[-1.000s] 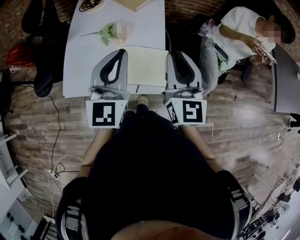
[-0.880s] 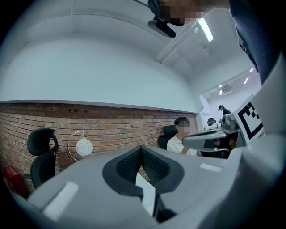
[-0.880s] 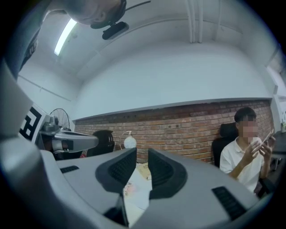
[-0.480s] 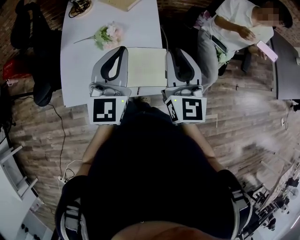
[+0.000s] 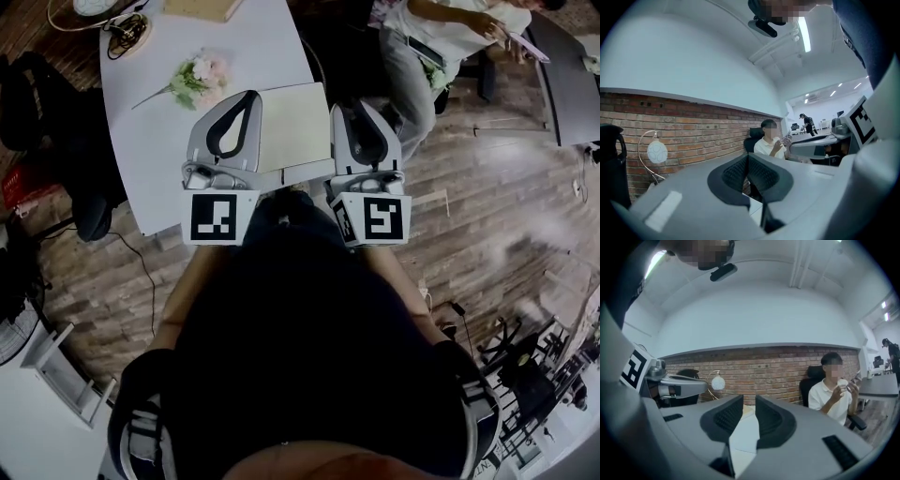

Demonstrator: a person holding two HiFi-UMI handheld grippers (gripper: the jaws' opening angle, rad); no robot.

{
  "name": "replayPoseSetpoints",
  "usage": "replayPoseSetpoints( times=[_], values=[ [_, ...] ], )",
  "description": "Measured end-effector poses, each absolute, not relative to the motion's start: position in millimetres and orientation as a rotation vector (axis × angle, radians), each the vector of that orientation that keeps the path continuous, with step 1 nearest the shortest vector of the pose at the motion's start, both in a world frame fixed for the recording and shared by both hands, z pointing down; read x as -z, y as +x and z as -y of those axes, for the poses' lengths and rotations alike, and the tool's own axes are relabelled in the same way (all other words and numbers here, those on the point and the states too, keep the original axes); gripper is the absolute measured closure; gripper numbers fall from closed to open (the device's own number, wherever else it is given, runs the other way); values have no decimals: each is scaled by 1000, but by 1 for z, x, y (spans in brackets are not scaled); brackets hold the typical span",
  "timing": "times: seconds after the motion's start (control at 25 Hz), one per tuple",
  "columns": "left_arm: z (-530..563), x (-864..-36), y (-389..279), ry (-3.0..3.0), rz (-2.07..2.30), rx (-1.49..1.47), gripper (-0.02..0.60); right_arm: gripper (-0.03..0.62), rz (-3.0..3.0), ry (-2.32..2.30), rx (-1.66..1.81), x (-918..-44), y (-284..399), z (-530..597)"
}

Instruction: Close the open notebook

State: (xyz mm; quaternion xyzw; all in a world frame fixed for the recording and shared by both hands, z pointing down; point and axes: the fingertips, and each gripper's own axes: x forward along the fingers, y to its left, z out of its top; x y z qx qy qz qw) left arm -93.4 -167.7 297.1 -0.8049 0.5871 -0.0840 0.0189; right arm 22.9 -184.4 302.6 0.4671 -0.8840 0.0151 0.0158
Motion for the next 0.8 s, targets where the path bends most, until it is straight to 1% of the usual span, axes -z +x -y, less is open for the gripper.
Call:
replayPoseSetpoints(
  times=[0.8],
  values=[
    [180,-359,-34,-2747,-1450,422,575,505,2528,1639,-150,-372,70,167]
  ],
)
